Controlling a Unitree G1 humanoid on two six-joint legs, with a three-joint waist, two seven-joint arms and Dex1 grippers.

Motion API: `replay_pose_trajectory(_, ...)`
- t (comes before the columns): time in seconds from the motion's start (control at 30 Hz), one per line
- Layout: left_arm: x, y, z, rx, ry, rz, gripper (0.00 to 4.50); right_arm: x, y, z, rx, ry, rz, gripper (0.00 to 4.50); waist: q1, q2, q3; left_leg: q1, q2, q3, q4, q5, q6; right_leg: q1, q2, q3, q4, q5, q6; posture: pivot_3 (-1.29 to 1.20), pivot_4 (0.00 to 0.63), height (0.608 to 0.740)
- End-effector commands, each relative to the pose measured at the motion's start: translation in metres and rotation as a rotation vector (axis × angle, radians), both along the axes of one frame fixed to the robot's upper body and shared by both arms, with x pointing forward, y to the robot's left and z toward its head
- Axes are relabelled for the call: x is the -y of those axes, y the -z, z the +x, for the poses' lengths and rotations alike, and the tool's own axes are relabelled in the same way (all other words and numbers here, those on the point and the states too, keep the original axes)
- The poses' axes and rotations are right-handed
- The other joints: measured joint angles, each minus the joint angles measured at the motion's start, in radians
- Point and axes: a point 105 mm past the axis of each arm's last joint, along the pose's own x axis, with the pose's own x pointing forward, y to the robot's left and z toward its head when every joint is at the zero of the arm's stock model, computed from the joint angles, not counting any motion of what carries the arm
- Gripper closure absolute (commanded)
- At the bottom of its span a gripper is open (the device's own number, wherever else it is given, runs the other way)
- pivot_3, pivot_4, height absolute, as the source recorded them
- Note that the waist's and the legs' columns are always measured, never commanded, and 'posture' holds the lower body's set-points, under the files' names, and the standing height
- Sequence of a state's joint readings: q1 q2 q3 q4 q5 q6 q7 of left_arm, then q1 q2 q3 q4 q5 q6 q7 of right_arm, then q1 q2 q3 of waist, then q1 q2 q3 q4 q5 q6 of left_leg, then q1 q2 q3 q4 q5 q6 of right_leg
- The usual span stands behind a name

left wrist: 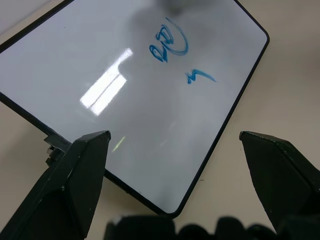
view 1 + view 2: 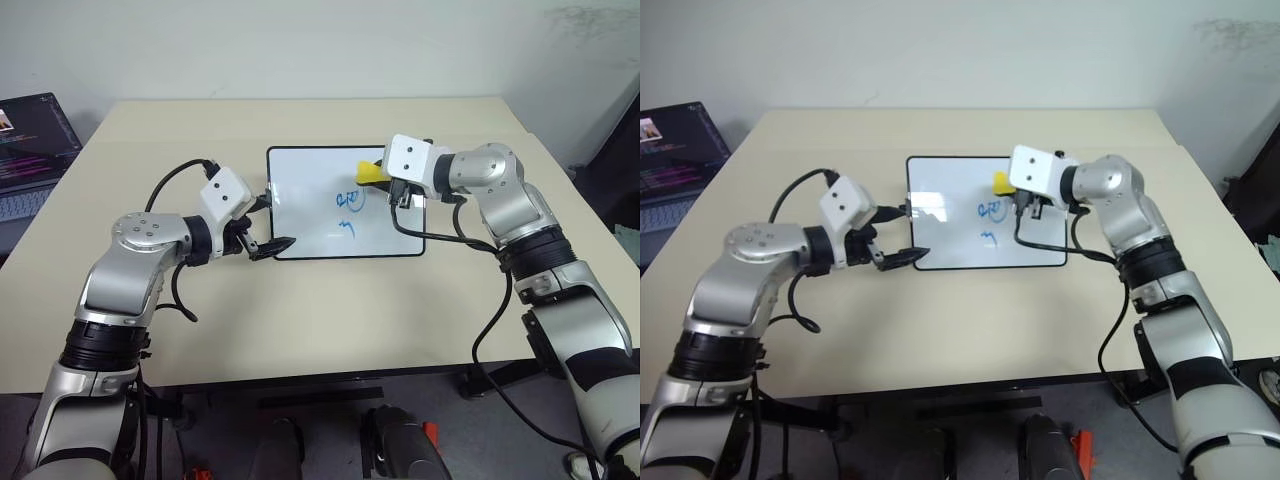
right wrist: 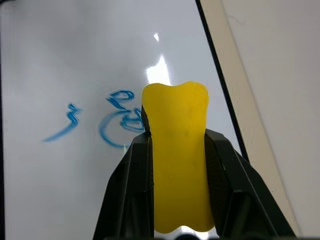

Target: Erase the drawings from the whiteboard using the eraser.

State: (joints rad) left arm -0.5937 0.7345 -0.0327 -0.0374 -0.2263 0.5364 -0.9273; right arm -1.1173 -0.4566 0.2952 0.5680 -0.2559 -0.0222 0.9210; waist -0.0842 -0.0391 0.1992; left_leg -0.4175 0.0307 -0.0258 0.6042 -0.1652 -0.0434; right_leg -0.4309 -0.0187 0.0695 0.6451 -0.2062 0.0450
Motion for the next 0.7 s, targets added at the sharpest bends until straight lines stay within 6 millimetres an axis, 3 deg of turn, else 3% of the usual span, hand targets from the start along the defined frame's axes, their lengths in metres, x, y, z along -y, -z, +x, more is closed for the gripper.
replay_pose_trajectory(0.03, 0.003, -0.014, -0.002, 0.059, 0.018, 0.003, 0.00, -0.003, -0.015, -0.005, 0.038, -0.022, 0.017, 3.50, 0.000, 0.000, 0.000, 0.000, 0.000, 0.000, 0.000, 0.000, 0.000, 0.000, 0.000, 0.000, 0.000, 0.000, 0.000, 0.00, 0.150, 0.740)
replay_pose_trajectory(0.23, 0.003, -0.014, -0.002, 0.055, 0.020, 0.005, 0.00, -0.001, -0.009, -0.005, 0.024, -0.016, 0.001, 3.50, 0.000, 0.000, 0.000, 0.000, 0.000, 0.000, 0.001, 0.000, 0.000, 0.000, 0.000, 0.000, 0.000, 0.000, 0.000, 0.00, 0.150, 0.740)
replay_pose_trajectory(0.7, 0.010, 0.008, -0.002, 0.003, 0.022, 0.010, 0.00, -0.011, 0.033, 0.006, -0.020, 0.067, -0.044, 3.50, -0.001, 0.000, 0.000, 0.000, 0.000, 0.000, 0.001, 0.000, 0.000, 0.000, 0.000, 0.000, 0.001, 0.000, 0.000, 0.00, 0.150, 0.740)
